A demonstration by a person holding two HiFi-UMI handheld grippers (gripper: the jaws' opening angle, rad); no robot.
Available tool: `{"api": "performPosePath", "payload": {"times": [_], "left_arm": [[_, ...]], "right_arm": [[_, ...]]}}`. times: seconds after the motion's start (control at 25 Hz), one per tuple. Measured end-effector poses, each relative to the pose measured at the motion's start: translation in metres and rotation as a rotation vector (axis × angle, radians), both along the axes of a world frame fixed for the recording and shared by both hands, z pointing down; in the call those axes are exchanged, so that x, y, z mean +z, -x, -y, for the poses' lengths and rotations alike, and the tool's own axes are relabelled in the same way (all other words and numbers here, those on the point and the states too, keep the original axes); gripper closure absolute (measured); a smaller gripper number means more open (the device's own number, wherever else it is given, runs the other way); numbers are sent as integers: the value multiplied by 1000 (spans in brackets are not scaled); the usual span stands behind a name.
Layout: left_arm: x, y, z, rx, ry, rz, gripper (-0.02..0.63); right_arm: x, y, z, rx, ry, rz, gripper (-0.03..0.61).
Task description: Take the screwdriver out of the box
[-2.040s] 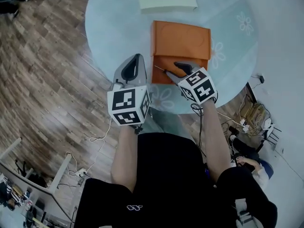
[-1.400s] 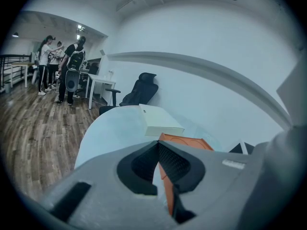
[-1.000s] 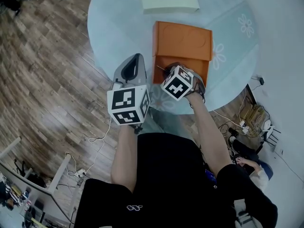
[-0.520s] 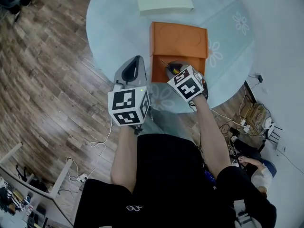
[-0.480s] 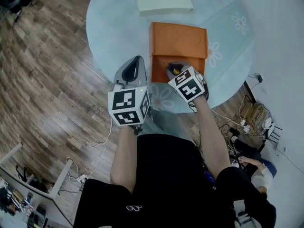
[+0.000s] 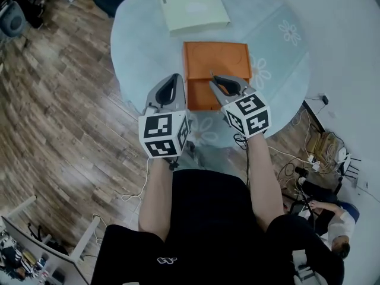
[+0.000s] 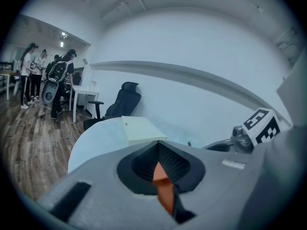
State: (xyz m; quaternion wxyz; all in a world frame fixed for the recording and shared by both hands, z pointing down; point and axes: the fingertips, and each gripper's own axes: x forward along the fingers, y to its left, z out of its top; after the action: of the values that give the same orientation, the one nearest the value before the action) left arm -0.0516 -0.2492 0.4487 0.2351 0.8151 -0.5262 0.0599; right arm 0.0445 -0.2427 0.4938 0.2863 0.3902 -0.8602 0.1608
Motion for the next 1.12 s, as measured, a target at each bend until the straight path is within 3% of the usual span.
{"api": "performPosePath", "payload": {"times": [0.32, 0.56, 0.76, 1.12], "left_arm": [[-77, -18, 25, 57, -191, 32, 612], [-133, -37, 25, 101, -320, 35, 612], [-145, -54, 21, 125, -350, 38, 612], [-147, -58, 12, 124, -355, 28, 612]], "right_arm": [[-127, -17, 35, 109, -286, 225, 517], [-196, -44, 33, 172, -429, 368, 517], [-212, -63, 26, 188, -478, 409, 517], [-208, -67, 17, 185, -472, 420, 517]]}}
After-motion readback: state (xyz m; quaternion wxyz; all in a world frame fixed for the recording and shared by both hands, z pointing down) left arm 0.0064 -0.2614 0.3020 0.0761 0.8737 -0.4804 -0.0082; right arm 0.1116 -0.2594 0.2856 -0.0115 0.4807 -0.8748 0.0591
